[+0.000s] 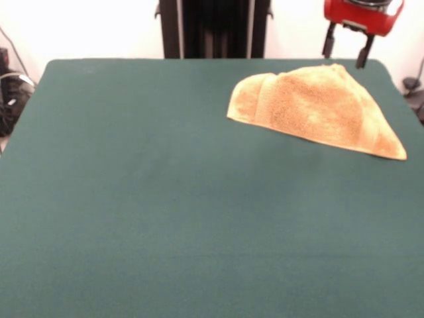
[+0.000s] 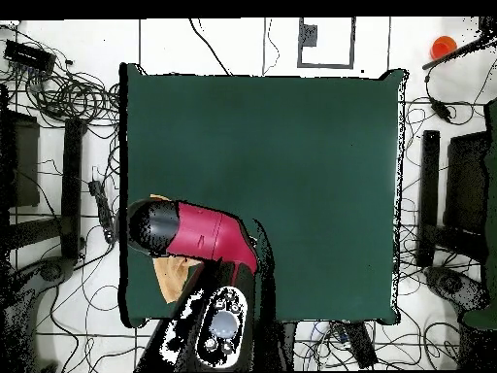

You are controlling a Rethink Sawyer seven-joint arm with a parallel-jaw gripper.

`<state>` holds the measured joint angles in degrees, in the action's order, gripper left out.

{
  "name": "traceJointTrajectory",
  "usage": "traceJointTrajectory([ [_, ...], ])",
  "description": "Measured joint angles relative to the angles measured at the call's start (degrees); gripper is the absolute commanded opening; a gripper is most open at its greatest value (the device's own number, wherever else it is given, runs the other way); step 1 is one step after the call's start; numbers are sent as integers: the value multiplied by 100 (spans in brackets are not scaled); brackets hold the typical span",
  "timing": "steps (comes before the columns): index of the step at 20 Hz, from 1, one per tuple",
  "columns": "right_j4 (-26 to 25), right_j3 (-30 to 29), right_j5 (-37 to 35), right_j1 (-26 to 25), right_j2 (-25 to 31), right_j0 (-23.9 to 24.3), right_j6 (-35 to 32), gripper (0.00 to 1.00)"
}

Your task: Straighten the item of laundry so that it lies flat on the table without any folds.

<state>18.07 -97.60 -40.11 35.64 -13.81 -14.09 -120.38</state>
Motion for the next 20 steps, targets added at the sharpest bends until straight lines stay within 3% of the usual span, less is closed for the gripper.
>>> traceJointTrajectory([
  [13,-644,0,754,-15,295,334,0,100],
  [20,-824,-18,811,-15,484,518,0,100],
])
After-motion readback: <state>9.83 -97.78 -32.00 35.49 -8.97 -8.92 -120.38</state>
